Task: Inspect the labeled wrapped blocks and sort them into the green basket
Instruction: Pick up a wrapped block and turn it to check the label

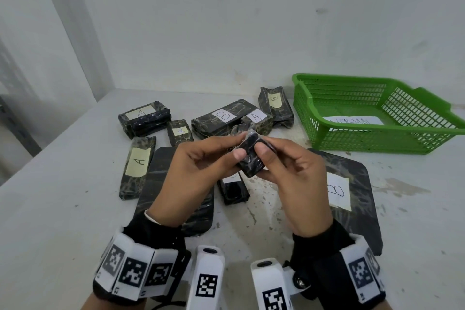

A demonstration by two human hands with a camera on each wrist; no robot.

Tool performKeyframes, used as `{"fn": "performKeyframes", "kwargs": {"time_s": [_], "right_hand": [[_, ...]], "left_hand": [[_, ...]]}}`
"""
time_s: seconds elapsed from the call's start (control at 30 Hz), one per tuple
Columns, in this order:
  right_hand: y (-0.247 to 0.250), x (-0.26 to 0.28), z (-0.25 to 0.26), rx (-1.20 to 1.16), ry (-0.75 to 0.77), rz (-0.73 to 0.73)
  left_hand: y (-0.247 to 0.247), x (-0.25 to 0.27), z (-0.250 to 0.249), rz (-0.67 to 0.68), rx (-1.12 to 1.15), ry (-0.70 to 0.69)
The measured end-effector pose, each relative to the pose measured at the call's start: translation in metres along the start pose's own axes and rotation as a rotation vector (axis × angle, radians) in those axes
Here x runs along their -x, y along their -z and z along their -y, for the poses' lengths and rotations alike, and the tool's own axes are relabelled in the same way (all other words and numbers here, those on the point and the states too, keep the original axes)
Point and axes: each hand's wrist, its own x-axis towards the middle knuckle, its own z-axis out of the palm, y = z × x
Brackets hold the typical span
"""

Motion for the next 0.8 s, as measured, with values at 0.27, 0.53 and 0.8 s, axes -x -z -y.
{"fn": "performKeyframes", "kwargs": {"time_s": [0.27,0.53,0.8], "right_hand": [[0.0014,-0.0008,-0.0020,0.002,-0.007,0.014],[0.0013,-0.0006,-0.0052,0.049,-0.005,0.021],[0.0050,-0.0055,-0.0038,0.094,0.067,-0.039]], "left_hand": [[-0.0009,0.0007,0.0032,-0.041,-0.023,-0.004],[-0.0042,-0.0008,0.0049,-0.061,-0.057,-0.011],[-0.0036,-0.0004,0.0043,0.031,-0.151,-0.028]]}}
